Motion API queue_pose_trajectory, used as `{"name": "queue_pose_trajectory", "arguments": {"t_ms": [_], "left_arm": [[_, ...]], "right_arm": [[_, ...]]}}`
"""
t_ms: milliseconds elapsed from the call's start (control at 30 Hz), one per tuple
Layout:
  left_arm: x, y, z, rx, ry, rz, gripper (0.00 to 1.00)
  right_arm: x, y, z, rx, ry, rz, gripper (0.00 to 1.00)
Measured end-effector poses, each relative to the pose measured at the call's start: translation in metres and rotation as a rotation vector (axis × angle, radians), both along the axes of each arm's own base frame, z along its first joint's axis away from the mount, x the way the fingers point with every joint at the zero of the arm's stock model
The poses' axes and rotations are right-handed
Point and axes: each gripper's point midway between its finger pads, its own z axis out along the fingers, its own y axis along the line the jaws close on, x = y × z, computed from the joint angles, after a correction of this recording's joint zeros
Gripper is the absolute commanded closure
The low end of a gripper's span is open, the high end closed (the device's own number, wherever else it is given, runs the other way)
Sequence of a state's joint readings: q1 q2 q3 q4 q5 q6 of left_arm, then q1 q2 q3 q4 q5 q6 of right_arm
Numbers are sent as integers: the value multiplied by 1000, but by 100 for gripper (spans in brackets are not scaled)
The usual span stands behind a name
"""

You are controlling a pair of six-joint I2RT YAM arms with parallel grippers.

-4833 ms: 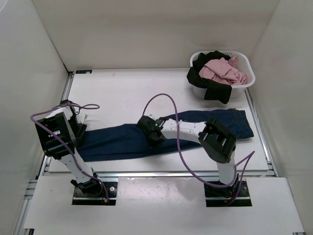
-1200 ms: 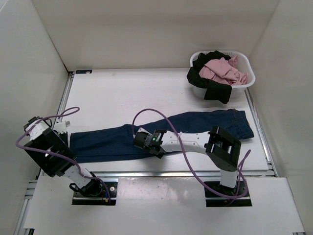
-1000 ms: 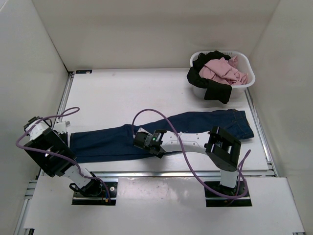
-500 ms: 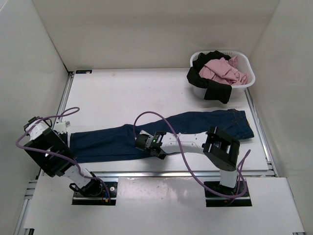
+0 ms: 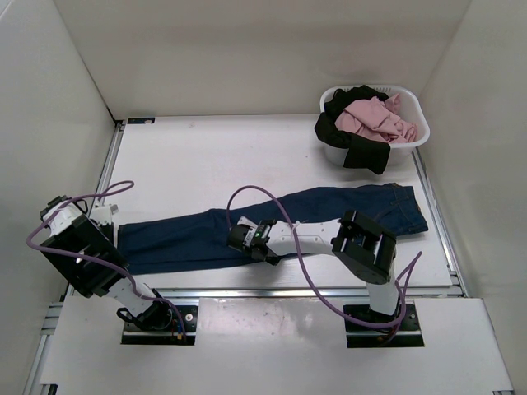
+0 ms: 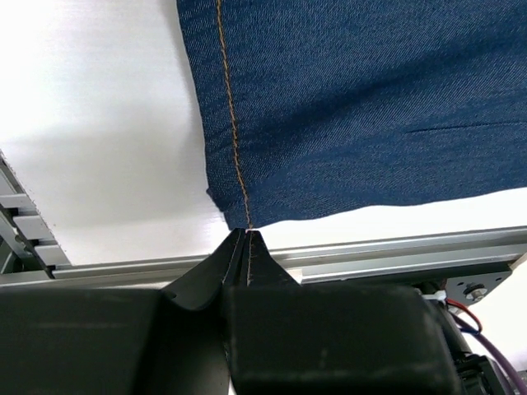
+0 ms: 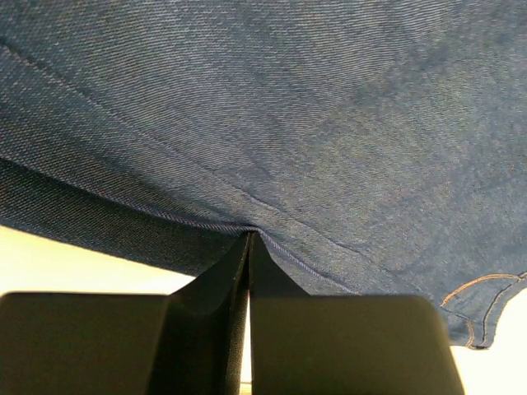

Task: Fold and stack the trousers
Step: Fold the trousers

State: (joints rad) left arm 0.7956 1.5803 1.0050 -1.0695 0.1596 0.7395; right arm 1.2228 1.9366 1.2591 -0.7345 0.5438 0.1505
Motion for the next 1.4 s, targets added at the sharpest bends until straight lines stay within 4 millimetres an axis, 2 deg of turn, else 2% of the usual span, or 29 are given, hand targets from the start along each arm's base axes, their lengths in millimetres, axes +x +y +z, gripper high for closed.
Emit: {"name": "queue_pose_trajectory", "arguments": {"t_ms": [167,400,433,467,500,533,633,767,900,1067,1100,1133,1200,1333,1400], "left_arm": [[-3,3,5,10,18,-16,86],[4,15,21,45,3,-48,86],[3,15,21,43,10,-51,75],[1,14,21,40,17,-56,49],[1,14,20,39,21,-62,43],[0,14,19,34,26,-59,40],[-3,10,10,12,46,-57,31],[-4,7,2,0,45,-54,32],[-3,5,-4,-1,34,-51,42],[-8,-2,-21,-49,73,-41,48],[-9,-3,-24,-57,79,-40,51],[-10,-4,-27,-67,88,-37,59],[-11,-6,-30,-77,95,-31,65],[-10,-5,-31,-74,89,-23,65],[-9,-5,-31,-73,87,-21,58]], "right_arm": [[3,0,7,20,-22,-17,100],[4,-1,45,133,-71,-40,100],[3,-2,47,142,-72,-44,99],[3,-4,47,144,-73,-47,93],[2,-5,46,141,-69,-50,77],[0,-6,43,137,-60,-49,71],[-3,-7,35,118,-36,-43,66],[-4,-8,25,85,-14,-28,67],[-6,-9,20,70,-2,-22,67],[-6,-8,19,70,1,-21,67],[-6,-8,19,69,1,-21,67],[-6,-8,18,67,2,-21,67],[-6,-9,16,60,5,-22,67],[-6,-9,14,55,7,-22,67],[-6,-9,14,54,7,-22,67]]}}
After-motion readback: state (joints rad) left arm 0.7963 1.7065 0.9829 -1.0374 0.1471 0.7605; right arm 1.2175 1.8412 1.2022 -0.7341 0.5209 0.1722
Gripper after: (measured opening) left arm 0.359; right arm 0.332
